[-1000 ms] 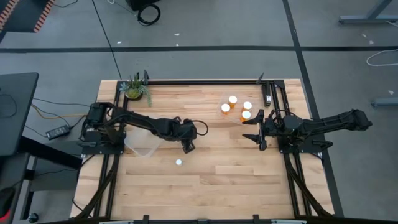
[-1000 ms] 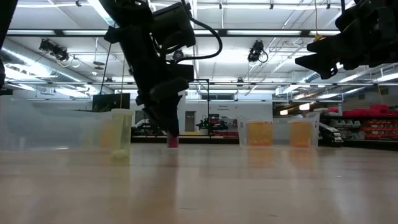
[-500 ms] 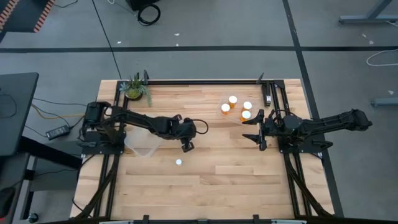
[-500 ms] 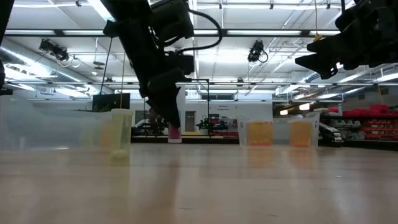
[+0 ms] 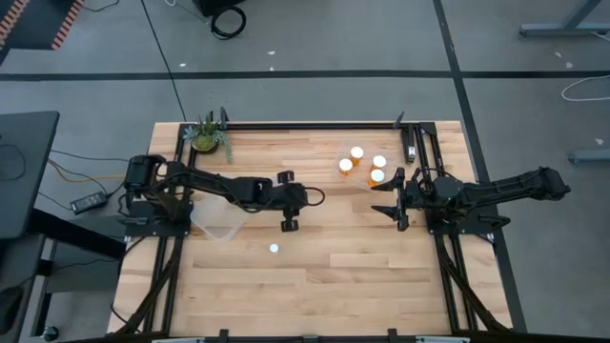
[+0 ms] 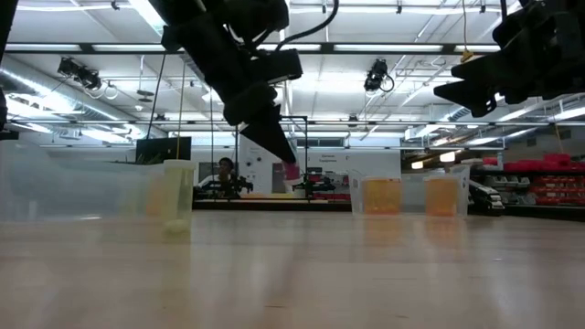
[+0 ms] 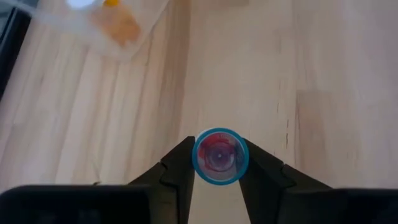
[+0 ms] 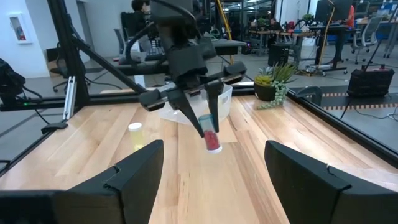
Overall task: Pick and place medicine bottles into bin by pill shape (circle, oval)
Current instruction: Put the small blue pill bottle into the left transparent bin
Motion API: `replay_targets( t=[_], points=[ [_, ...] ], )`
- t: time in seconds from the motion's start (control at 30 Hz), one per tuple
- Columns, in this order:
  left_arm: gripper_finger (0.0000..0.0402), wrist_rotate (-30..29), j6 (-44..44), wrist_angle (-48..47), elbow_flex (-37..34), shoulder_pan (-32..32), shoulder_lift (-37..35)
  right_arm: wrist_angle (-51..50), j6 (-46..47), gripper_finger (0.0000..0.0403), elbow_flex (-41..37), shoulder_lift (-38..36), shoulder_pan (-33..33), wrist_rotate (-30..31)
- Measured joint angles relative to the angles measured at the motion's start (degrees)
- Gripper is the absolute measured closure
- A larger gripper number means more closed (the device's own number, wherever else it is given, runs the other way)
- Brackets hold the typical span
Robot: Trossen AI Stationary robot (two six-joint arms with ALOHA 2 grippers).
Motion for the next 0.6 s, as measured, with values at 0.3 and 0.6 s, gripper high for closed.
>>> replay_targets(
  t=[0.3,0.6],
  points=[
    [0.0288,7.36,3.39,6.52,-0.02,-0.03,0.0,-0.19,0.0,0.0116,0.0,0.0,0.0,0.0],
    [0.0288,14.1,5.44,14.16,-0.04,-0.07,0.0,-0.15,-14.11,0.0116,0.0,-0.01,-0.02,0.02]
  ],
)
